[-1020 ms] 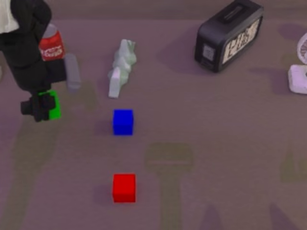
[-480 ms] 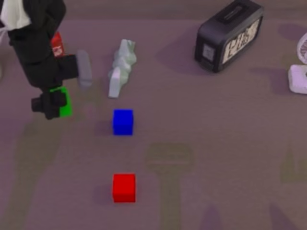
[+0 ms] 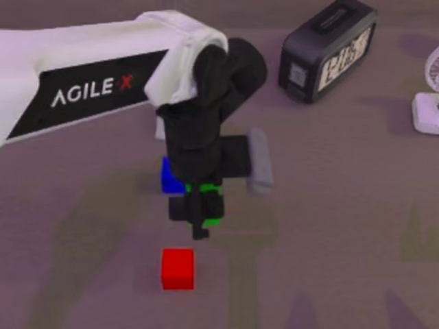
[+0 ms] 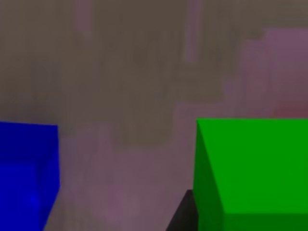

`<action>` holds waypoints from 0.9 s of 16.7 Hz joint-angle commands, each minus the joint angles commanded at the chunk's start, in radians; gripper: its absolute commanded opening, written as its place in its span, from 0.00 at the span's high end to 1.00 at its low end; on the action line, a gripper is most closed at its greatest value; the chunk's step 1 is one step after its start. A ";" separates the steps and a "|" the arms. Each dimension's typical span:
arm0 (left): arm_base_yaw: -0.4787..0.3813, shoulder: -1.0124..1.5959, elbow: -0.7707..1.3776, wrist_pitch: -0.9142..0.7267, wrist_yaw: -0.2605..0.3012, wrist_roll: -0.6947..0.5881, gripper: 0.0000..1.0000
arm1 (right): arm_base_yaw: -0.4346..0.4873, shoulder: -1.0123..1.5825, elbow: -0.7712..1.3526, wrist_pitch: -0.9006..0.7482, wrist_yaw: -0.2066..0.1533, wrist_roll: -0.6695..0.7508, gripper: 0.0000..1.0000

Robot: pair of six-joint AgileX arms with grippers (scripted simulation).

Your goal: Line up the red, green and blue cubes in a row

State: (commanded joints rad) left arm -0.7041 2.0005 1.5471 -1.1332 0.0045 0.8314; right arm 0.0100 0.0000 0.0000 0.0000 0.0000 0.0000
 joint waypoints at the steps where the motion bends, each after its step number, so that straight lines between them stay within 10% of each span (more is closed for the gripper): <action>1: -0.052 -0.011 -0.007 -0.001 0.000 -0.036 1.00 | 0.000 0.000 0.000 0.000 0.000 0.000 0.00; 15: -0.154 0.016 -0.116 0.156 -0.002 -0.123 1.00 | 0.000 0.000 0.000 0.000 0.000 0.000 0.00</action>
State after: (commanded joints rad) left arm -0.8579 2.0166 1.4314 -0.9776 0.0027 0.7088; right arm 0.0100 0.0000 0.0000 0.0000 0.0000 0.0000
